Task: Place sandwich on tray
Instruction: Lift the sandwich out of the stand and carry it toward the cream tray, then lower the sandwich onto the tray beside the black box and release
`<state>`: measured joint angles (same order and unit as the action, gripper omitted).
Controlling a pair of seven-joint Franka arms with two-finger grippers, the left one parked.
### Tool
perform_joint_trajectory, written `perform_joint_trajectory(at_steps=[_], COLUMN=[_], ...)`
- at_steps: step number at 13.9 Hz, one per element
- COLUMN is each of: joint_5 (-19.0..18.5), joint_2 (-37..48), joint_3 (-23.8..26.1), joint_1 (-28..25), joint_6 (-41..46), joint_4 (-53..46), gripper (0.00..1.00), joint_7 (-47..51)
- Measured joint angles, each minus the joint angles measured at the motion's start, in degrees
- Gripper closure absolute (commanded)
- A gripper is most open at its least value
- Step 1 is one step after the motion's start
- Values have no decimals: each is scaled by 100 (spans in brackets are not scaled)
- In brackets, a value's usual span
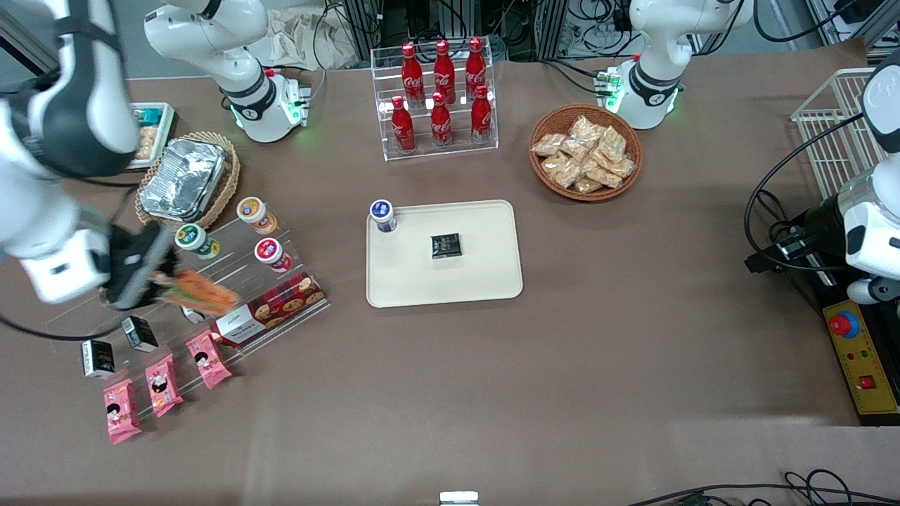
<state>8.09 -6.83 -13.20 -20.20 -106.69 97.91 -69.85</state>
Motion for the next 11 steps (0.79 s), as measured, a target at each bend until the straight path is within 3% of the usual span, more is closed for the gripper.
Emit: perform_joint_trajectory(at_steps=[6,11], joint_5=[-107,-110], joint_2=[-385,-1350], joint_3=[2,12], joint_1=[-1638,-2728], joint_6=[-433,-1542], joint_4=[169,286], gripper=[100,100], joint_7=[-12,-24])
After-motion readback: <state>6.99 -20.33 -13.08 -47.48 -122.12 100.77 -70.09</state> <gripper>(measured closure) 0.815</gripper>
